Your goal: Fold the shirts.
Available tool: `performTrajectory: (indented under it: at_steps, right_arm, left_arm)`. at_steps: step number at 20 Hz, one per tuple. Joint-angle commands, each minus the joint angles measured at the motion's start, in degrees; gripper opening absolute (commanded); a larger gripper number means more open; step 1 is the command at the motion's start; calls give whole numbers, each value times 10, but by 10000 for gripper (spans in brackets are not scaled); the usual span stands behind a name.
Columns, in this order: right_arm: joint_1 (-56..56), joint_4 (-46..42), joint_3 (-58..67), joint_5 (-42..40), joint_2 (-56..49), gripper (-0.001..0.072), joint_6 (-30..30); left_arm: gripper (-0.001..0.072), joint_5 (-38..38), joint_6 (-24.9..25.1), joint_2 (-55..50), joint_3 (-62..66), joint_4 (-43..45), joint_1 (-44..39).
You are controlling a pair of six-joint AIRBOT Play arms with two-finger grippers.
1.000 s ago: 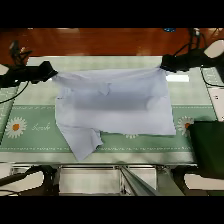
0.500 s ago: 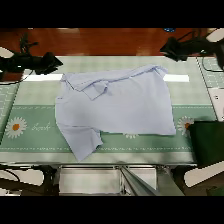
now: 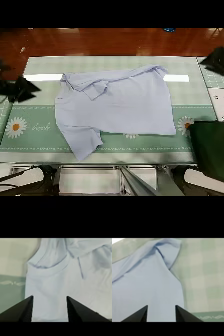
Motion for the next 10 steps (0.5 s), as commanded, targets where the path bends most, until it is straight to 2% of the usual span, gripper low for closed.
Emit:
performTrajectory:
  at_steps: [1, 5, 7, 10]
  right_arm:
    - [-42, 64, -234, -60, 130, 410, -57]
    - [-41, 105, -393, -74, 204, 410, -91]
    - [-41, 105, -422, -68, 213, 410, -96]
    - [-41, 104, -433, -64, 213, 410, -98]
  left_arm:
    - [510, -1, 63, 80, -202, -54, 76]
    - [509, 29, 76, 90, -312, -69, 105]
    - [509, 62, 71, 83, -329, -76, 78]
    - [509, 97, 38, 58, -330, -76, 29]
